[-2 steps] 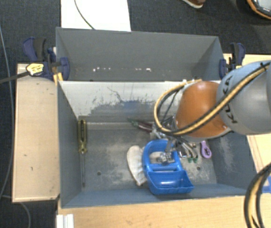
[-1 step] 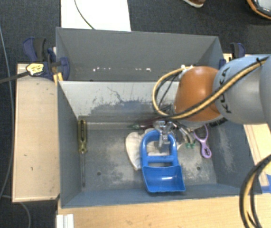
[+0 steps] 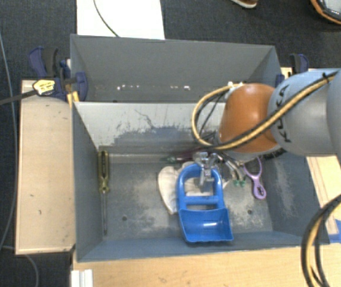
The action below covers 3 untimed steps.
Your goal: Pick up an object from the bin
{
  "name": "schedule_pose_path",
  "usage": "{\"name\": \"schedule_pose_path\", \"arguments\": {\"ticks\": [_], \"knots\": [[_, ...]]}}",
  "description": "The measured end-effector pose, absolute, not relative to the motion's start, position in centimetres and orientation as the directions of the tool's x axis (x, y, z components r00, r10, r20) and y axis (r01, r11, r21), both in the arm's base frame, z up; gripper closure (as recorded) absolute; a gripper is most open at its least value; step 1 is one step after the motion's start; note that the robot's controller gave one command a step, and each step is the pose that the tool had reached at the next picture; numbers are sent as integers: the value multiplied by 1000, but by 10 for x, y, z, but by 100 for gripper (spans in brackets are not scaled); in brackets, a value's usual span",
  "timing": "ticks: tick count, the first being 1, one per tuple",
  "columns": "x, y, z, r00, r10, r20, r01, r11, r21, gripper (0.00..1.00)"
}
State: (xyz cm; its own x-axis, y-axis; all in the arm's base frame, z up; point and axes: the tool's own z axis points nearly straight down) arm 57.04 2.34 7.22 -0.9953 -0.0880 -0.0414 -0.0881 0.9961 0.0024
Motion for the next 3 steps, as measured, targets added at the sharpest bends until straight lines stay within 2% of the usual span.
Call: {"name": "schedule_pose_path", "arguments": {"ticks": [1, 2, 3], "knots": [[576, 33, 73, -997, -70, -44, -70, 998, 2, 100], [583, 32, 71, -998, -60, -35, -61, 998, 5, 100], [574, 44, 73, -998, -32, -49, -32, 999, 2, 100]]}}
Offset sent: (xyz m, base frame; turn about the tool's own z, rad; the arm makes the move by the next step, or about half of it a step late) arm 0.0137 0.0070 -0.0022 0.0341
